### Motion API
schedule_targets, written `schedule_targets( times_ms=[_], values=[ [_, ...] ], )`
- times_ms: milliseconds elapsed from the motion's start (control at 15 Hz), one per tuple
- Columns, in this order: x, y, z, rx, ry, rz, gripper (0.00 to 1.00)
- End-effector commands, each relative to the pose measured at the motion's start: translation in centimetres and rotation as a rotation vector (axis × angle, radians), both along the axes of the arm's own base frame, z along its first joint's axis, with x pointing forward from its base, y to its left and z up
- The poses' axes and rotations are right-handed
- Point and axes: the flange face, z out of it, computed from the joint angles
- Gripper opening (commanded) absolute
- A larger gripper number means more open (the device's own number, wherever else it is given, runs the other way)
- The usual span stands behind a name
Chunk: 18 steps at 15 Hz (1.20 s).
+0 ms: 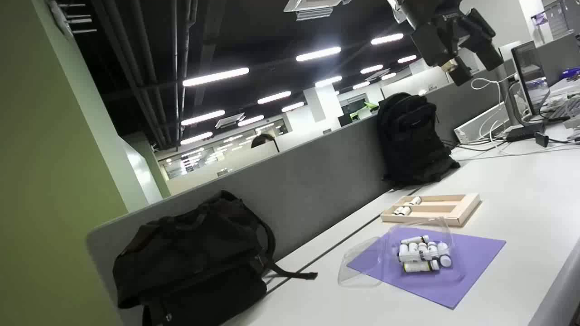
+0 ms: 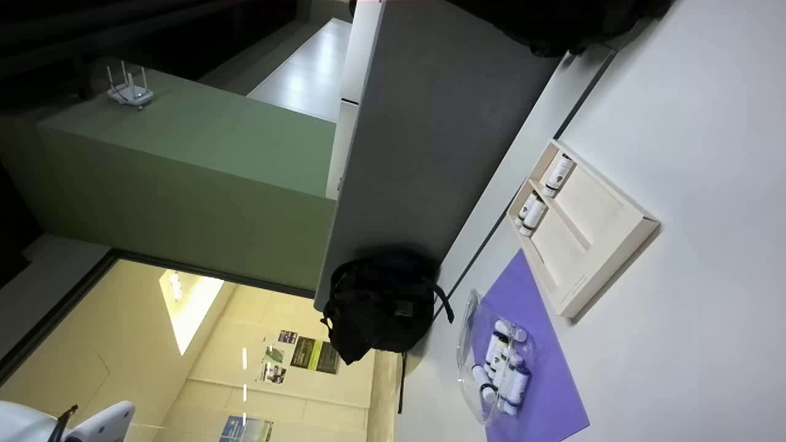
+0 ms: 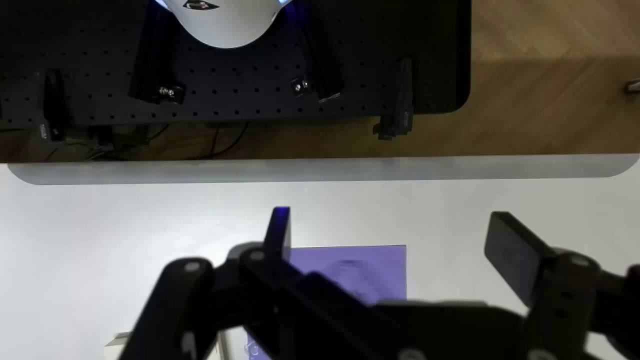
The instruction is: Pick up the bottle from the bowl and put it in the first segment of the tray
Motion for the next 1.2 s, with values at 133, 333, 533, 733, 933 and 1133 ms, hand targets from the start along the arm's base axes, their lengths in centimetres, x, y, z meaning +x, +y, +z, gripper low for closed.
schedule_targets(
  times_ms=[133,333,533,733,933,1133],
  values=[
    [0.0,0.0,0.1,0.0,-0.001,0.0,1.0],
    [0.0,0.0,0.1,0.0,-0.002,0.0,1.0],
    [2.4,0.1,-0.8,0.004,-0.01,0.046,1.0],
    [8.2,0.4,-4.2,-0.011,-0.064,0.152,1.0],
    [13.0,0.8,-8.1,-0.035,-0.102,0.235,1.0],
    [18.1,1.6,-11.9,-0.068,-0.113,0.282,1.0]
  ],
)
